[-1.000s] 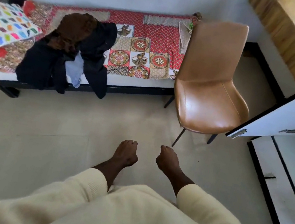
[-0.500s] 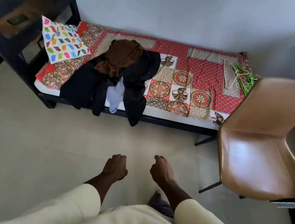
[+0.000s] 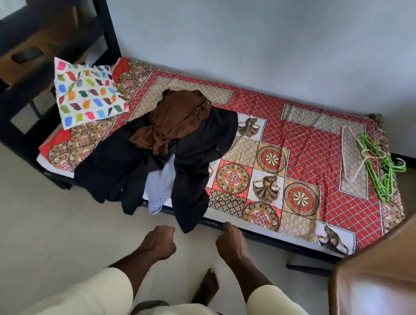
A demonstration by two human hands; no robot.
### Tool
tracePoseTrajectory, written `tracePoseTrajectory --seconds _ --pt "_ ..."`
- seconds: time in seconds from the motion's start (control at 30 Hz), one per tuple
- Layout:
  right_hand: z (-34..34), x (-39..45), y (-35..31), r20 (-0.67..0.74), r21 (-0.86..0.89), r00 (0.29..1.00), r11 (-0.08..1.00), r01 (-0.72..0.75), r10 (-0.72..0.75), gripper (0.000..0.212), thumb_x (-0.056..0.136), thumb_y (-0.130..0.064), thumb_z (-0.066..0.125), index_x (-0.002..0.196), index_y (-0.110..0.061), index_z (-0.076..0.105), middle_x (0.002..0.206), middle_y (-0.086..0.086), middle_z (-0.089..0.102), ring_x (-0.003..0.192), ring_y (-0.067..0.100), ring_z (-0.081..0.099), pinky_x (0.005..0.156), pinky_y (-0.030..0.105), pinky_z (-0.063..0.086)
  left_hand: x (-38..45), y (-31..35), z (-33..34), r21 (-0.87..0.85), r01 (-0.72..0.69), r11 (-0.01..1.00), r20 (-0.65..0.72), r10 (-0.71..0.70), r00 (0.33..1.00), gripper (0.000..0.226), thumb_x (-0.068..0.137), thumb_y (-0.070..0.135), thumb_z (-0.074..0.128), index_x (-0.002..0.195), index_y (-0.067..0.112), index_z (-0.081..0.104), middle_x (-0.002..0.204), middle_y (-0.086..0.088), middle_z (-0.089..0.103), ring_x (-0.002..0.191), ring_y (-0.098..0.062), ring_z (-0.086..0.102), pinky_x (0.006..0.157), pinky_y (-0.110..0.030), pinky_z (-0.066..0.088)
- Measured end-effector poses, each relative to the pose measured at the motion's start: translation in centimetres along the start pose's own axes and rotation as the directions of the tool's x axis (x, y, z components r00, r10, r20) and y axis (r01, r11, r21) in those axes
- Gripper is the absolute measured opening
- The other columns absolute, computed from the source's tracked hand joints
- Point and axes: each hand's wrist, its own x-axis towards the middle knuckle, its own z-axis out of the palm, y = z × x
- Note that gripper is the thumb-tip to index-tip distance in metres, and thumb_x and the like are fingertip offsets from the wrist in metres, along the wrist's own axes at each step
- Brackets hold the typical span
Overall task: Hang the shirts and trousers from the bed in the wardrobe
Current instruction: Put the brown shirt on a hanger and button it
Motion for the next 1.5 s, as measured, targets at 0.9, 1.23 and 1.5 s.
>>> tracePoseTrajectory --seconds 0.9,1.23,1.5 --pt "-5.2 48.8 -24.4 0.202 0.106 0.946 0.955 -0.277 0.252 0.039 0.089 -0.021 0.057 0.125 -0.008 0.055 0.12 0.013 0.063 0.114 0.035 0.057 0.089 0.035 0.046 54.3 -6.6 -29.3 0.018 -0.094 0.995 0.16 0.089 0.983 0.03 0.097 0.022 0.05 0.118 0.018 0.072 0.129 -0.011 0.063 0.122 -0.033 0.053 0.103 -0.033 0.04" --pt "1.0 52.1 -24.5 0.437 -0.101 0.854 0.959 -0.266 0.283 0.035 0.088 -0.034 0.055 0.114 -0.012 0.062 0.119 0.009 0.063 0.114 0.035 0.058 0.088 0.032 0.047 67.5 -7.6 -30.4 -0.322 0.352 0.879 0.205 -0.298 0.932 0.065 0.088 0.033 0.071 0.147 0.023 0.043 0.161 -0.017 0.013 0.147 -0.036 0.016 0.117 -0.047 0.025" --pt "-1.9 54.8 -28.2 0.336 0.117 0.886 0.919 -0.375 0.319 0.022 0.093 -0.03 0.06 0.088 -0.008 0.059 0.096 0.01 0.061 0.096 0.029 0.059 0.082 0.034 0.045 65.6 -8.3 -33.3 -0.833 0.165 0.528 -0.13 -0.476 0.87 0.02 0.089 0.0 0.05 0.095 0.005 0.069 0.099 -0.013 0.07 0.083 -0.021 0.066 0.074 -0.03 0.052"
